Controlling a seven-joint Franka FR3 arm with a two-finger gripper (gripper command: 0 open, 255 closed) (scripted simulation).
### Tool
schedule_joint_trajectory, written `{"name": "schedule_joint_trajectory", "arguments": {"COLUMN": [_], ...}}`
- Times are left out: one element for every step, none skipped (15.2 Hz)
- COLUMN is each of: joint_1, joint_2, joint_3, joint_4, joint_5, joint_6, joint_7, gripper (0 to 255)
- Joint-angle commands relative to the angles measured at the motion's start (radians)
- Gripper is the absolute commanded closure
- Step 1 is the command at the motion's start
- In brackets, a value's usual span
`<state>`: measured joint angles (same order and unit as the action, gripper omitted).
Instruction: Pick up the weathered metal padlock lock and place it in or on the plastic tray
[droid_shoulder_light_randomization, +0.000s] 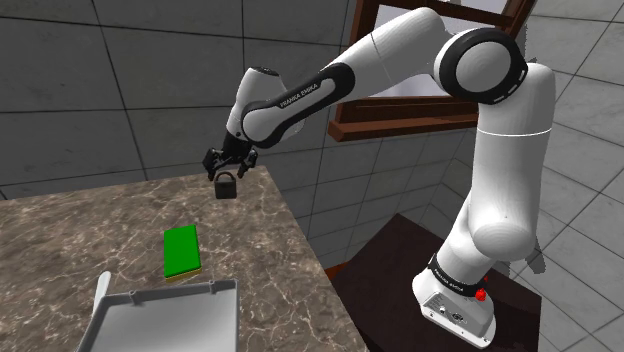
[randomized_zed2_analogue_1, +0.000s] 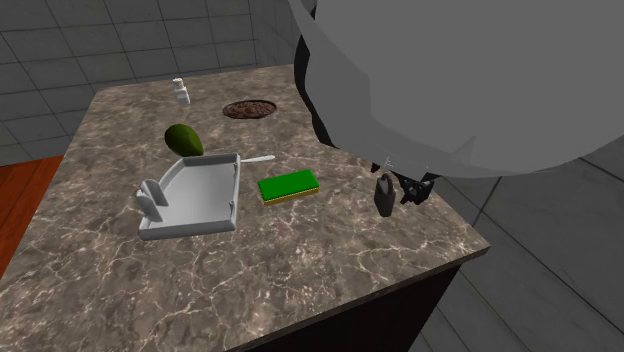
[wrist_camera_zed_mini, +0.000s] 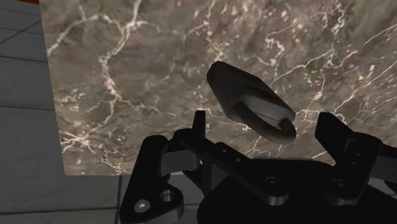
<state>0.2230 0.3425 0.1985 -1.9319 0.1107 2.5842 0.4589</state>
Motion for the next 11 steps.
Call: {"name": "schedule_joint_trajectory", "arguments": {"joint_1": [0.0, 0.0, 0.0, 0.0, 0.0, 0.0, 0.0, 0.0, 0.0, 0.0, 0.0], "joint_2": [0.0, 0.0, 0.0, 0.0, 0.0, 0.0, 0.0, 0.0, 0.0, 0.0, -0.008], "joint_3": [0.0, 0.0, 0.0, 0.0, 0.0, 0.0, 0.0, 0.0, 0.0, 0.0, 0.0], "joint_4": [0.0, 0.0, 0.0, 0.0, 0.0, 0.0, 0.0, 0.0, 0.0, 0.0, 0.004], "joint_5": [0.0, 0.0, 0.0, 0.0, 0.0, 0.0, 0.0, 0.0, 0.0, 0.0, 0.0], "joint_6": [0.0, 0.0, 0.0, 0.0, 0.0, 0.0, 0.0, 0.0, 0.0, 0.0, -0.011], "joint_7": [0.0, 0.0, 0.0, 0.0, 0.0, 0.0, 0.0, 0.0, 0.0, 0.0, 0.001], "gripper": [255, 255, 255, 255, 255, 255, 255, 255, 255, 255, 255]}}
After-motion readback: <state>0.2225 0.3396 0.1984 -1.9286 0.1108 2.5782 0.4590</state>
